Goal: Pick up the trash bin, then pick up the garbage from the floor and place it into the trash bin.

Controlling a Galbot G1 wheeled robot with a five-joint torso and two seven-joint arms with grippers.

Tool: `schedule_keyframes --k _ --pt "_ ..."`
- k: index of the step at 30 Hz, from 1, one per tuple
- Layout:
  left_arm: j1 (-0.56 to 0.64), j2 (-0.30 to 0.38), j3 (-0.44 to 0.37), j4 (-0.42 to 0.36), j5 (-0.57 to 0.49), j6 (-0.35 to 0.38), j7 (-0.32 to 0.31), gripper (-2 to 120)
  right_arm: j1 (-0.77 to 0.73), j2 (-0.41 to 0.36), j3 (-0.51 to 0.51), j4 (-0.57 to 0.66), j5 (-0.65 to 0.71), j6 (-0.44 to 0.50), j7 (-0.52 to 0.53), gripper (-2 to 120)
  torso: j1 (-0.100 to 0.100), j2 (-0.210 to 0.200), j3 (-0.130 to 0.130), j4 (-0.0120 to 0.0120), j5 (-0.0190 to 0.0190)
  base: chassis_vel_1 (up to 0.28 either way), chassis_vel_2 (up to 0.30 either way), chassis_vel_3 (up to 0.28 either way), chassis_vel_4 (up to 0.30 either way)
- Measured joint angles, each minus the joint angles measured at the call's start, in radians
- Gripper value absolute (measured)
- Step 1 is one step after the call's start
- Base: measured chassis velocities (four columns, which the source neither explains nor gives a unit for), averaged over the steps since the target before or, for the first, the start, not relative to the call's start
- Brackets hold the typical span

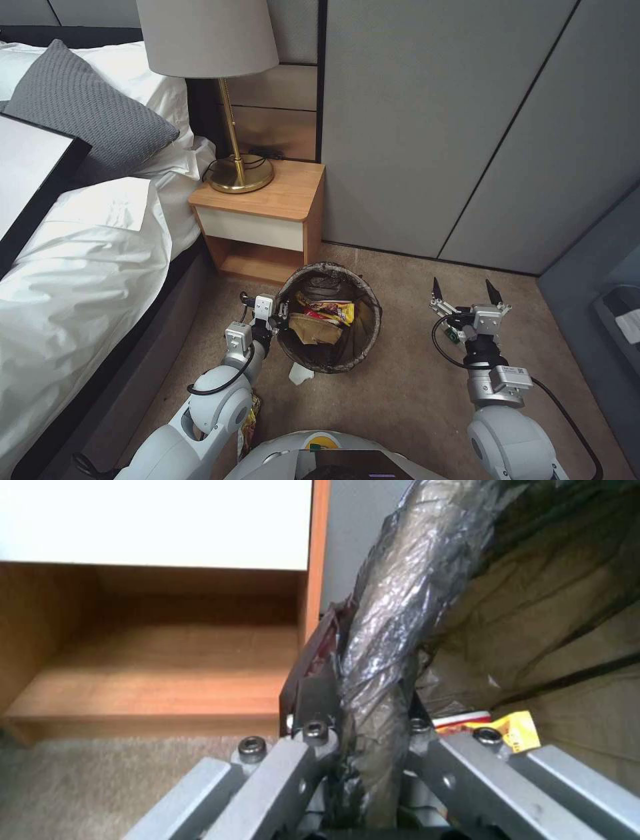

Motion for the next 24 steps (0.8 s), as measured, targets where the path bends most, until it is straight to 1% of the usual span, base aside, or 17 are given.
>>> schedule_keyframes --k 5,8,15,19,24 --pt "0.000 0.000 0.002 0.000 0.000 0.001 0.000 3 0.002 -0.001 0.000 0.000 0.000 0.000 0.001 100 0.000 0.000 0.000 -0.0001 -0.0001 -0.089 0.123 0.111 -0.119" --pt "0.001 0.000 0.006 -0.001 0.000 0.002 0.000 3 0.006 -0.002 0.000 -0.001 -0.001 0.001 0.005 100 0.000 0.000 0.000 -0.0001 -0.0001 -0.039 0.048 0.060 -0.035" --pt "0.005 0.006 0.011 -0.003 0.000 0.002 0.000 3 0.016 0.000 -0.005 0.001 -0.005 0.000 0.020 100 0.000 0.000 0.000 0.0002 -0.0001 0.000 0.000 0.000 0.000" --pt "0.017 0.013 0.012 -0.009 -0.002 0.003 -0.001 3 0.019 0.001 -0.008 0.006 -0.006 -0.014 0.031 100 0.000 0.000 0.000 -0.0003 -0.0002 0.000 0.000 0.000 0.000" --pt "0.024 0.011 0.012 -0.011 0.001 0.003 0.000 3 0.029 -0.009 -0.003 0.006 -0.004 -0.035 0.044 100 0.000 0.000 0.000 0.0000 -0.0001 0.000 0.000 0.000 0.000"
